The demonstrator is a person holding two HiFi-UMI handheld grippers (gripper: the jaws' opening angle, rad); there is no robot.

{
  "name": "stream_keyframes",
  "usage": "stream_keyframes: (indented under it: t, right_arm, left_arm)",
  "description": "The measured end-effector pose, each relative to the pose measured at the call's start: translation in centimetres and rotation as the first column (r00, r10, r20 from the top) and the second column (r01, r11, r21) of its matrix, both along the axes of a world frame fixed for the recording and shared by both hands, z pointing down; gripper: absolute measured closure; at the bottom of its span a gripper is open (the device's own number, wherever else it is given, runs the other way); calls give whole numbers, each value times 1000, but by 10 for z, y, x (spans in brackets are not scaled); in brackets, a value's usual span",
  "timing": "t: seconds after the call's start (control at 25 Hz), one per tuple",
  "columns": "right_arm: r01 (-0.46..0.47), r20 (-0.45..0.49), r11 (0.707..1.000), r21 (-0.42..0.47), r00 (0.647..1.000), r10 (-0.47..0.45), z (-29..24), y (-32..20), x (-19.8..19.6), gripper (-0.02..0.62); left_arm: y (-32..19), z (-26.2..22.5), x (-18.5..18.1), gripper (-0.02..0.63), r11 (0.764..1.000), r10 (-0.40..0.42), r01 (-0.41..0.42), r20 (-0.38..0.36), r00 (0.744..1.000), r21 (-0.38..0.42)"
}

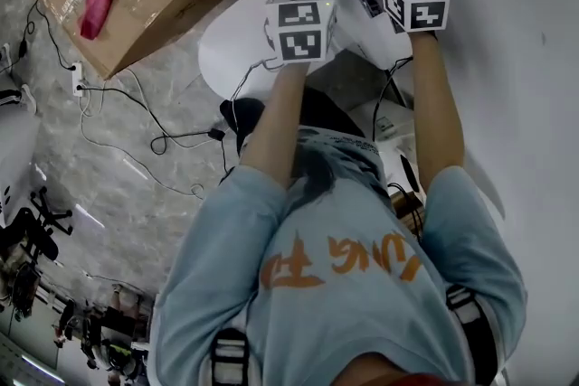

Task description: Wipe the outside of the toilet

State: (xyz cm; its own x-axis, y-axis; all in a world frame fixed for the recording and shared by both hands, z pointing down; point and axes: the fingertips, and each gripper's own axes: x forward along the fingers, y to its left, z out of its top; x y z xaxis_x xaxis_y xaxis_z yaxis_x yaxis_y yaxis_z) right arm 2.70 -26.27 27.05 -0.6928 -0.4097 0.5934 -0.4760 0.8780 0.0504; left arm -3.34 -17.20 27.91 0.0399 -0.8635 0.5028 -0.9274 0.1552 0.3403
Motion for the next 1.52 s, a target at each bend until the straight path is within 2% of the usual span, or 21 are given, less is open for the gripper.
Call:
stream_keyframes:
  t: [0.2, 0.4, 0.56, 0.76, 1.16, 1.52]
  right_arm:
    - [60, -28, 998, -5, 998, -60, 21, -14, -24, 526]
    - [114, -106, 993, -2, 988, -114, 49, -15, -36, 526]
    - [195, -184, 981, 8, 964, -190, 66, -8, -36, 528]
    - [260, -232, 965, 37, 941, -245, 67, -3, -31, 532]
    - [220, -223, 975, 45, 953, -205, 66, -1, -9, 534]
    - [165, -186, 986, -1, 969, -162, 67, 6, 25, 534]
  left_arm:
    - [-5, 10, -5, 588, 1000, -9, 9, -4, 1000, -24]
    - [-2, 16, -3, 588, 999, 2, -2, 0, 1000, -47]
    - [-5, 16, 1, 588, 998, 12, -12, 2, 1000, -57]
    - [-8, 18, 7, 588, 997, 26, -26, 1, 1000, -70]
    - [-3, 21, 15, 588, 995, 30, -29, 2, 1000, -96]
    - [5, 22, 23, 588, 994, 17, -18, -8, 1000, -110]
